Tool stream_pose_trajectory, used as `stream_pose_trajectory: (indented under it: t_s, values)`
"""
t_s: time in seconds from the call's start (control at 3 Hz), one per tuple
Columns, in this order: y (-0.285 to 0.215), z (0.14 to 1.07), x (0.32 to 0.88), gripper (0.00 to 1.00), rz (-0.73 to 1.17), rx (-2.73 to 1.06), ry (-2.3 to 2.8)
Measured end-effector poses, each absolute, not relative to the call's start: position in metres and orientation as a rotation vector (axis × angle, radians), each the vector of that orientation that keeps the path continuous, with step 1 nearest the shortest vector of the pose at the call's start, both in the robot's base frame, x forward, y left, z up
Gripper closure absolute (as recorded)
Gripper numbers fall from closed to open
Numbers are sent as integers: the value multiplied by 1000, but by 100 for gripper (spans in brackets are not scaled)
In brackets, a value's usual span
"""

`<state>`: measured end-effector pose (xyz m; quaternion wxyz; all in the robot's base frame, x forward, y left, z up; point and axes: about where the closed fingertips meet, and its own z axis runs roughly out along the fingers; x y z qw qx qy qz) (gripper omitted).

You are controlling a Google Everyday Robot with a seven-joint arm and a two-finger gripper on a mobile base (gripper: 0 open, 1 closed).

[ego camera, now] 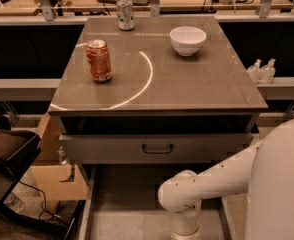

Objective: Open middle drawer

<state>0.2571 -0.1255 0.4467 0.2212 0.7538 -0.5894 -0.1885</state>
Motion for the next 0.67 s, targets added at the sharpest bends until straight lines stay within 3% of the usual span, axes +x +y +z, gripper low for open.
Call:
stream_pose_trajectory:
  t_s: [0.67]
  values:
    - [-126,447,257,0,-522,2082,-1628]
